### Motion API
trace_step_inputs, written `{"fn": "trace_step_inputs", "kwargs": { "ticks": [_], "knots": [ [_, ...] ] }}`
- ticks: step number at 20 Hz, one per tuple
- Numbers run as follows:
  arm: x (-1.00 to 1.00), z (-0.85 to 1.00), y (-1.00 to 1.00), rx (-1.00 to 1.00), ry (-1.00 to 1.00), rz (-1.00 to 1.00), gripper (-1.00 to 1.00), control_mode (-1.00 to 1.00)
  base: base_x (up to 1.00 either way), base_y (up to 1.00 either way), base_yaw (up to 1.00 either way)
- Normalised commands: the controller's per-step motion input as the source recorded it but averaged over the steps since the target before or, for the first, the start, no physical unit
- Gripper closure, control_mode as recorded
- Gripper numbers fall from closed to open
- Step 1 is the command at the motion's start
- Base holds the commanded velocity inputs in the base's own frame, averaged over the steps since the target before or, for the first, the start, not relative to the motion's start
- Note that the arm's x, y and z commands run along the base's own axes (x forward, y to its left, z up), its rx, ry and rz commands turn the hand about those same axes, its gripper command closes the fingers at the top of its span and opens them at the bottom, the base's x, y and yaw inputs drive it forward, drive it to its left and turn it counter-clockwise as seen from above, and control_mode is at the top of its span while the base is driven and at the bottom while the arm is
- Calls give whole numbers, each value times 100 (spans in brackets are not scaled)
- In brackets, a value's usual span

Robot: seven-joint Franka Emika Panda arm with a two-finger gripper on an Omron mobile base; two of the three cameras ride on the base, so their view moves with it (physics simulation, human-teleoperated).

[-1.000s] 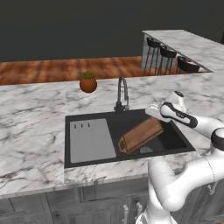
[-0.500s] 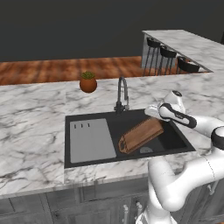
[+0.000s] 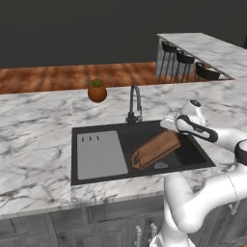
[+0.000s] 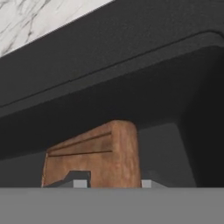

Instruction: Move the cutting board and knife to the sink. Then move spray from the cabinet to the counter.

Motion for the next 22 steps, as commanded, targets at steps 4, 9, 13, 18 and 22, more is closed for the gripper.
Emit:
{"fn": "trace_step_inputs", "kwargs": {
  "ticks": [4,9,13,18,22],
  "knots": [
    [-18,-6,0,-3,0,-4,-100,-100,0,0,0],
    [-1,0,0,-3,0,-2,-100,-100,0,0,0],
    [5,0,0,-2,0,0,-100,-100,0,0,0],
    [11,1,0,-3,0,0,-100,-100,0,0,0],
    [6,6,-2,-8,0,0,-100,-100,0,0,0]
  ]
}}
